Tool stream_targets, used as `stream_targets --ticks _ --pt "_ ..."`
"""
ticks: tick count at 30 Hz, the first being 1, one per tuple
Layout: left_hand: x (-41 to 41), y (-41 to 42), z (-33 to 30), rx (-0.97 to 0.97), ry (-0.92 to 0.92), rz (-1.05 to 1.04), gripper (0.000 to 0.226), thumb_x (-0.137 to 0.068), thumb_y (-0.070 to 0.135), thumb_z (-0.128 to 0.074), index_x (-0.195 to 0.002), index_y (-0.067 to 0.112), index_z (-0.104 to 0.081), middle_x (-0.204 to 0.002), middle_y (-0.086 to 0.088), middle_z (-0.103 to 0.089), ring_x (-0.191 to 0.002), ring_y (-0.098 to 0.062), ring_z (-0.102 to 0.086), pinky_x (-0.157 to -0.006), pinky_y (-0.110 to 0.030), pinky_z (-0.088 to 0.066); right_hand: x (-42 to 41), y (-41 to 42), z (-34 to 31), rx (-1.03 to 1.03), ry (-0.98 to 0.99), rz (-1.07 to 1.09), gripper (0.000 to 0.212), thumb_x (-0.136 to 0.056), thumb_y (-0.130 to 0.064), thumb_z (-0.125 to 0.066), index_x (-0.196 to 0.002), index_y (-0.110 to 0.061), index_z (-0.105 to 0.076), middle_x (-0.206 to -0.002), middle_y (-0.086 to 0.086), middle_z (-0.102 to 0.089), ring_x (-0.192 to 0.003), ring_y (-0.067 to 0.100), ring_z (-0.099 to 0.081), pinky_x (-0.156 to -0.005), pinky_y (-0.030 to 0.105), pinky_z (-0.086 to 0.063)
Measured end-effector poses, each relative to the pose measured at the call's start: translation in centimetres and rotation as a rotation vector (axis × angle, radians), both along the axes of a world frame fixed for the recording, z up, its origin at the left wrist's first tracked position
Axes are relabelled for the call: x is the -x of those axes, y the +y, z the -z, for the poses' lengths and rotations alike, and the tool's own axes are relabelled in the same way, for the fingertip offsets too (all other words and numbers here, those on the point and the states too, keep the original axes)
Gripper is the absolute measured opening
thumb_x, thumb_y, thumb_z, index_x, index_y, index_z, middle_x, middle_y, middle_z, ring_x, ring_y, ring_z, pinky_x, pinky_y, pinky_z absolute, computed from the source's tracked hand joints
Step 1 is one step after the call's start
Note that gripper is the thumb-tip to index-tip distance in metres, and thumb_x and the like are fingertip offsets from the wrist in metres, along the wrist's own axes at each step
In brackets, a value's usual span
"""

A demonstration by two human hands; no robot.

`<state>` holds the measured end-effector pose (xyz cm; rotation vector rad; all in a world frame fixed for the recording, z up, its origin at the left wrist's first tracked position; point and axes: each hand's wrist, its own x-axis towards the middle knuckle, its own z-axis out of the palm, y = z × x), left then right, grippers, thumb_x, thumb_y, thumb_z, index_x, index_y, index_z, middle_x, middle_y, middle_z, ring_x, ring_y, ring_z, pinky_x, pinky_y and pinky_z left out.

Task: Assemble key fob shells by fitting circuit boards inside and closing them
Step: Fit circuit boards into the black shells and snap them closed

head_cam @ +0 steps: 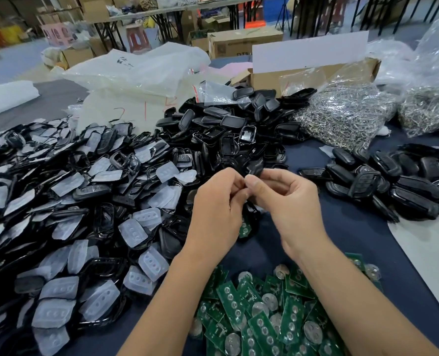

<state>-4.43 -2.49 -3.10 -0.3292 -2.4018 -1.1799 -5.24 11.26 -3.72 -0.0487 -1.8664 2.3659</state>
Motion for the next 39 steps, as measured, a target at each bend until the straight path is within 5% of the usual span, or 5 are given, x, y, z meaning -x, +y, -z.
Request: stream_targets --ticks 15,22,25,29,39 --pt "-0.3 -3.0 -0.7 0.424 -0.303 0.028 0.04 -0.073 0.057 -0.084 -0.098 0.035 -0.063 -0.092 0.019 -0.057 -0.098 -0.01 -0.047 -0.082 -0.026 -0.039 1.0 1.8 -0.1 0.231 -0.062 -0.072 0.026 -0.077 -0.03 -0.077 -0.098 -0.015 -0.078 -0.099 0.013 -0.08 -0.1 0.027 -0.076 -0.087 0.031 -0.061" --pt "-0.1 -2.5 -0.4 0.045 -0.317 0.026 0.026 -0.081 0.03 -0.087 -0.082 0.03 -0.061 -0.075 0.009 -0.063 -0.065 -0.004 -0.057 -0.061 -0.019 -0.05 1.0 2.1 -0.4 0.252 -0.09 -0.202 0.038 -0.081 -0.023 -0.074 -0.115 -0.006 -0.073 -0.112 0.011 -0.078 -0.103 0.022 -0.073 -0.091 0.033 -0.059" --pt "0.5 -2.5 -0.1 -0.289 -0.345 0.013 0.019 -0.096 0.024 -0.074 -0.083 0.013 -0.064 -0.071 -0.005 -0.059 -0.059 -0.014 -0.062 -0.06 -0.037 -0.062 1.0 2.2 -0.5 0.28 -0.092 -0.246 0.036 -0.081 -0.021 -0.074 -0.114 -0.007 -0.075 -0.105 0.009 -0.075 -0.098 0.018 -0.07 -0.087 0.028 -0.058" --pt "0.4 -2.2 -0.1 -0.708 -0.48 0.014 0.021 -0.103 0.026 -0.064 -0.086 0.013 -0.068 -0.081 -0.012 -0.054 -0.063 -0.012 -0.055 -0.056 -0.022 -0.055 1.0 2.3 -0.4 0.255 -0.085 -0.3 0.038 -0.081 -0.021 -0.074 -0.115 -0.006 -0.074 -0.104 0.008 -0.076 -0.097 0.017 -0.071 -0.088 0.028 -0.059" --pt "0.3 -1.7 -0.4 -0.763 -0.518 -0.013 0.02 -0.104 0.025 -0.062 -0.099 0.015 -0.077 -0.085 -0.003 -0.072 -0.069 -0.009 -0.06 -0.06 -0.02 -0.052 0.6 1.9 -0.3 0.256 -0.05 -0.395 0.03 -0.083 -0.019 -0.073 -0.111 -0.01 -0.079 -0.108 0.012 -0.077 -0.099 0.019 -0.072 -0.091 0.031 -0.06"
